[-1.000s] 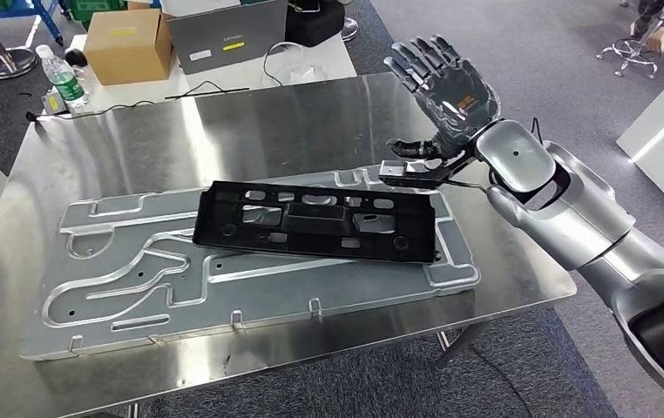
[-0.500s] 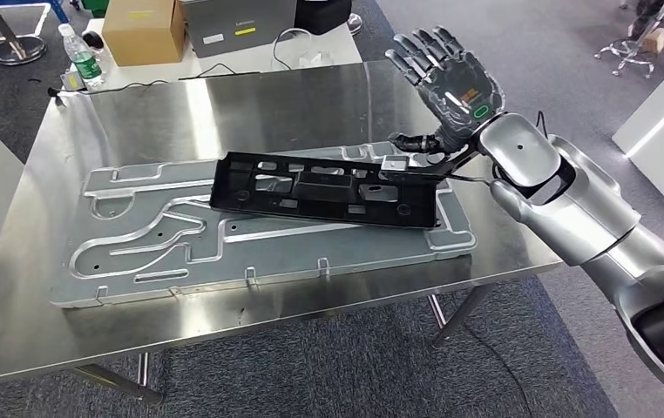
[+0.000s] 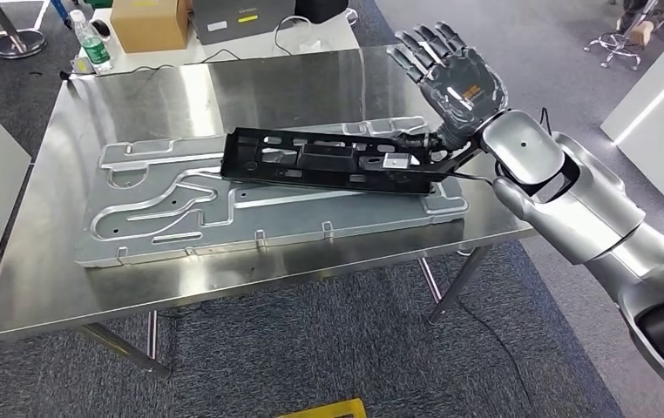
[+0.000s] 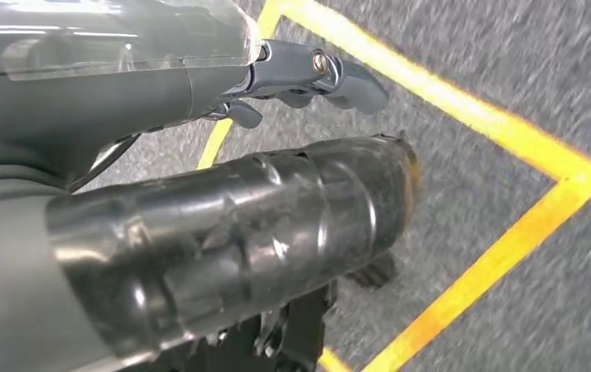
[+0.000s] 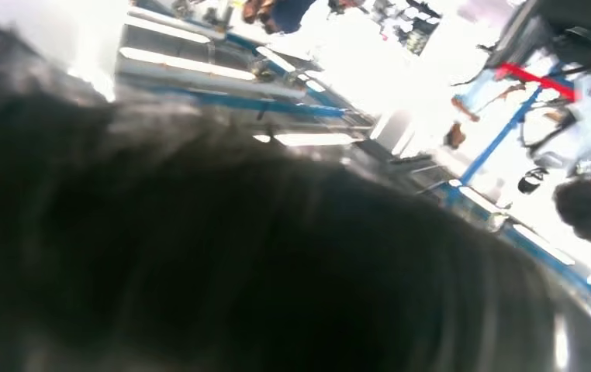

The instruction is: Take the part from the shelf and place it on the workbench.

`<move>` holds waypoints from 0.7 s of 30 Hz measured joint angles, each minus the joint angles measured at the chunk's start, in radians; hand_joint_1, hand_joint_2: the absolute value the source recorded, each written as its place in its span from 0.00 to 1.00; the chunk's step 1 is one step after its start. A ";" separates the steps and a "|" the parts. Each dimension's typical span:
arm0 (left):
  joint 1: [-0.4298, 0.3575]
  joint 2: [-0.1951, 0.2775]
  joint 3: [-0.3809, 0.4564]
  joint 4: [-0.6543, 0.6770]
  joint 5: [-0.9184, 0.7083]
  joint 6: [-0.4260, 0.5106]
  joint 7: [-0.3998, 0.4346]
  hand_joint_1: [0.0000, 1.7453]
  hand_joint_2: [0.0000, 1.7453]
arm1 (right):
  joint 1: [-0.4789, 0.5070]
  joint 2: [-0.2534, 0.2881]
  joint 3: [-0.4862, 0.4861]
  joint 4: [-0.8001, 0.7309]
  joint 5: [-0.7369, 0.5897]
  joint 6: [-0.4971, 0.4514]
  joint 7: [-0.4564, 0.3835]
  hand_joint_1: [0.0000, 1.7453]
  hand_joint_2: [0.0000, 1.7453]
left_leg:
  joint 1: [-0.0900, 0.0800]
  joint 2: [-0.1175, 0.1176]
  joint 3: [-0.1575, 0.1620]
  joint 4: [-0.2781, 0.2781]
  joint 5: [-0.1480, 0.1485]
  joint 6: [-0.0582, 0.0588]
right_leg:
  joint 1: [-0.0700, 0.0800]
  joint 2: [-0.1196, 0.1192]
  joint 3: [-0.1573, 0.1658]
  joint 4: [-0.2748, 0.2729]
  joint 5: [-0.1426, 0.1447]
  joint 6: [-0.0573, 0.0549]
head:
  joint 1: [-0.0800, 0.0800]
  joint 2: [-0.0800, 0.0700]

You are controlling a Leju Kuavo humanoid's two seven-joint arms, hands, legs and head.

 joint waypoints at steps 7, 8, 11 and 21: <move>0.000 0.001 0.002 0.000 0.001 -0.003 0.003 0.00 0.00 | 0.001 0.001 0.006 0.000 -0.004 0.001 -0.002 0.00 0.00 | 0.031 -0.002 -0.057 0.269 -0.195 -0.051 | -0.025 -0.008 -0.089 -0.018 0.093 0.000 | -0.001 0.000; 0.000 0.002 0.002 0.000 0.001 -0.003 0.003 0.00 0.00 | 0.002 0.001 0.007 0.000 -0.004 0.001 -0.002 0.00 0.00 | 0.038 -0.002 -0.038 0.269 -0.169 -0.060 | -0.032 -0.008 -0.109 -0.012 0.103 0.007 | -0.001 0.000; -0.001 0.002 0.003 0.000 0.001 -0.003 0.003 0.00 0.00 | 0.003 0.000 0.008 -0.001 -0.004 0.001 -0.002 0.00 0.00 | 0.052 -0.003 0.085 0.113 -0.128 -0.085 | -0.048 -0.008 -0.166 0.022 0.127 0.034 | -0.001 0.000; -0.002 0.002 0.008 -0.001 0.002 -0.003 0.003 0.00 0.00 | 0.008 -0.004 0.008 0.002 -0.004 0.000 -0.004 0.00 0.00 | 0.034 0.005 0.045 0.029 -0.078 0.002 | -0.046 -0.001 -0.250 0.271 -0.059 0.070 | 0.000 0.000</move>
